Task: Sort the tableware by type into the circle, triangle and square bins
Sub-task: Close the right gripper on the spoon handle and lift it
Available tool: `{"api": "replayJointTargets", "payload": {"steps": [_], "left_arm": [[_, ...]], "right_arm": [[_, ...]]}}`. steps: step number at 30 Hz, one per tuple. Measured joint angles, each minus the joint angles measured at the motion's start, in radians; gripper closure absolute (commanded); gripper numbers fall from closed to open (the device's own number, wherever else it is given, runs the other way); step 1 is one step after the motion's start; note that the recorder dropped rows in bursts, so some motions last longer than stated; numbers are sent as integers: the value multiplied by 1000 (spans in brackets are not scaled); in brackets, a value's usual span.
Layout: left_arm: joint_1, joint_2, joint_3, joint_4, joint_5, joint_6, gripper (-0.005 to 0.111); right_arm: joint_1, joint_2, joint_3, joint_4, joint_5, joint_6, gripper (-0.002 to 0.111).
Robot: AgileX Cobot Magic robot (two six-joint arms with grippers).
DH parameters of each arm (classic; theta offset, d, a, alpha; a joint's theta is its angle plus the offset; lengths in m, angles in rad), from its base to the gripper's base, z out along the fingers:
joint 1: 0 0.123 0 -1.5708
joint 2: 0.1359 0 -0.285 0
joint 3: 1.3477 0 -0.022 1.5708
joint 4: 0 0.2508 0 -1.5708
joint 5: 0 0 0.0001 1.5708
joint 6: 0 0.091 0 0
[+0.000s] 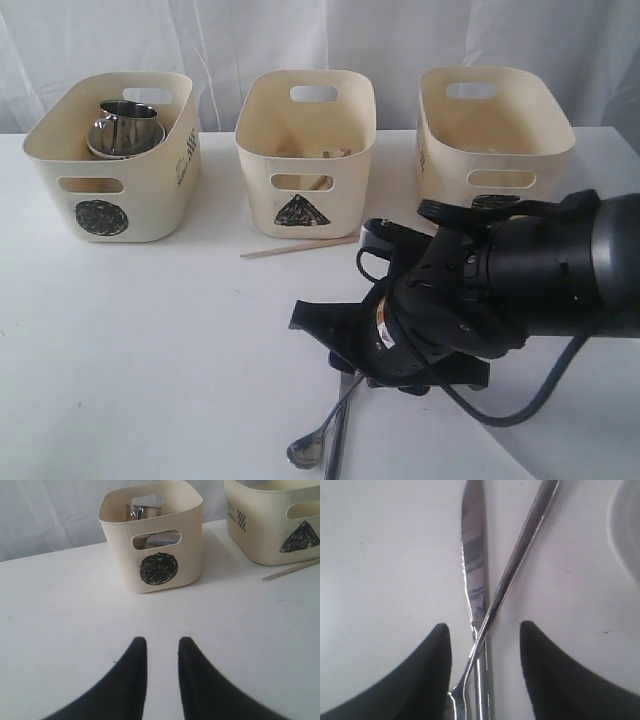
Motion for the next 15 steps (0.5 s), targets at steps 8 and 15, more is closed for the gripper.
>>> {"api": "replayJointTargets", "payload": {"steps": [8, 15], "left_arm": [[0, 0, 0, 0, 0, 0, 78], [0, 0, 0, 0, 0, 0, 78]], "right_arm": [[0, 76, 0, -27, -3, 222, 66], [0, 94, 0, -94, -3, 380, 66]]}}
